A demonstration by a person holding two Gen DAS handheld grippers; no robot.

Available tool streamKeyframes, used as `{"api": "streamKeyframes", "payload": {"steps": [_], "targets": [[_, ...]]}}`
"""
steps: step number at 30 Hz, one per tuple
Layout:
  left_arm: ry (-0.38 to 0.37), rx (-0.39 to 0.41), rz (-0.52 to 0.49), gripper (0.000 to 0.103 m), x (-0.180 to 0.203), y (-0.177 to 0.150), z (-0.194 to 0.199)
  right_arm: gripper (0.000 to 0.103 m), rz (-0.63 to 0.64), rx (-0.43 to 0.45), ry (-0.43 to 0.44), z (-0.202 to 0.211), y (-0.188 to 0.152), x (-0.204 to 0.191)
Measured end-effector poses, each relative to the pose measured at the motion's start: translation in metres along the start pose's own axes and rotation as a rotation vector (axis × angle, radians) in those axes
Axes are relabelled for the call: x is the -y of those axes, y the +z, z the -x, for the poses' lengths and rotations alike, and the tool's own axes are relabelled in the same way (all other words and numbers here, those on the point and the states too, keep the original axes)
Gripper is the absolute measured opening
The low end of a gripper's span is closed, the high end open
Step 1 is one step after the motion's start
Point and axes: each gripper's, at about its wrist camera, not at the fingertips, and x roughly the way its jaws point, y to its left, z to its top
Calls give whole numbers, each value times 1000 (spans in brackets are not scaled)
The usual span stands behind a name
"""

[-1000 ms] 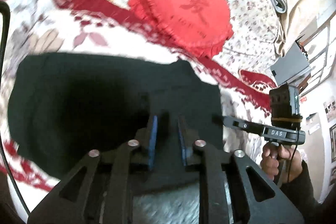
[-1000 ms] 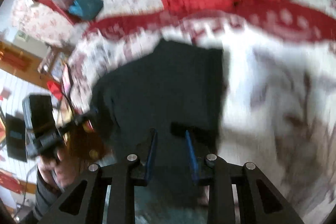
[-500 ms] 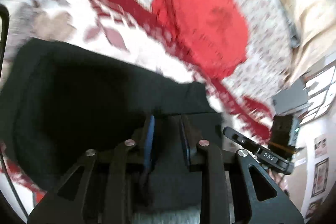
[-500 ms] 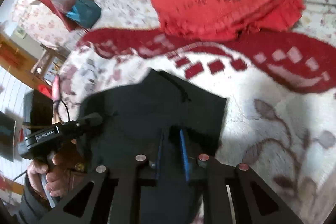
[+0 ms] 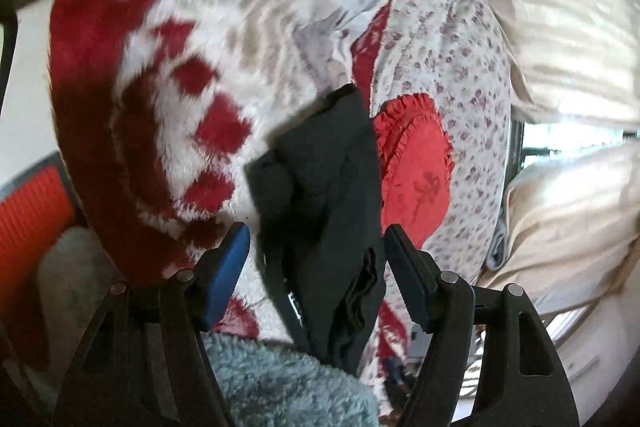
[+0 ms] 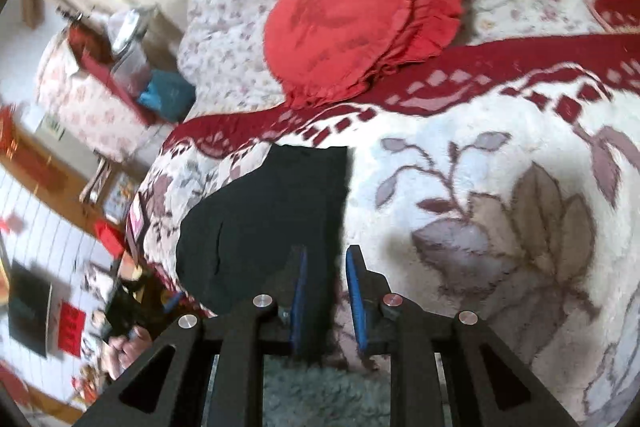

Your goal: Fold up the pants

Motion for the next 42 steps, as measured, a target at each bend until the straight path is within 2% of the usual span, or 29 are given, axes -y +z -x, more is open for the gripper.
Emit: {"api": "streamKeyframes", "payload": {"steps": [2, 7, 8, 11, 12, 14, 15, 17, 20, 21, 22, 24, 26, 28, 31, 35, 40, 42], "targets": [[-8, 6, -4, 69, -3, 3, -12, 18, -23, -24, -1, -4, 0, 4], [-80, 41, 8, 69, -5, 10, -10, 18, -40, -45, 13, -6, 1, 8], [-83, 49, 2, 64, -5, 11, -9, 18, -49, -51, 11, -7, 1, 9], [-36, 65, 19, 34, -13, 12, -10, 18, -73, -68, 6, -10, 1, 14], [-36, 64, 31, 29, -18, 12, -11, 18, -80, -70, 2, -10, 1, 15], [-31, 71, 30, 23, -21, 11, -10, 18, -84, -70, 4, -10, 2, 16], [-15, 76, 13, 18, -19, 10, -8, 18, -83, -70, 5, -10, 1, 16], [30, 88, -40, 16, -8, 7, -6, 18, -83, -71, 6, -10, 1, 16], [151, 124, -289, 15, 42, -8, 0, 18, -92, -72, 6, -10, 1, 16], [193, 141, -436, 15, 70, -21, 0, 18, -94, -70, 9, -9, 1, 16], [214, 146, -535, 15, 90, -31, -1, 18, -97, -69, 14, -9, 1, 16], [210, 120, -743, 15, 134, -61, -11, 18, -105, -69, 20, -8, 1, 18], [192, 86, -884, 15, 162, -88, -21, 18, -116, -70, 25, -8, 1, 20], [156, 14, -1023, 15, 188, -124, -41, 18, -125, -70, 37, -8, 1, 22], [161, -91, -1147, 15, 205, -169, -76, 19, -146, -64, 55, -5, 0, 27], [242, -234, -1293, 14, 210, -218, -123, 19, -170, -53, 76, -1, -1, 33], [336, -415, -1371, 14, 197, -242, -157, 19, -166, -56, 82, 0, 0, 35], [331, -434, -1390, 14, 195, -248, -159, 19, -164, -57, 84, 0, 0, 35]]}}
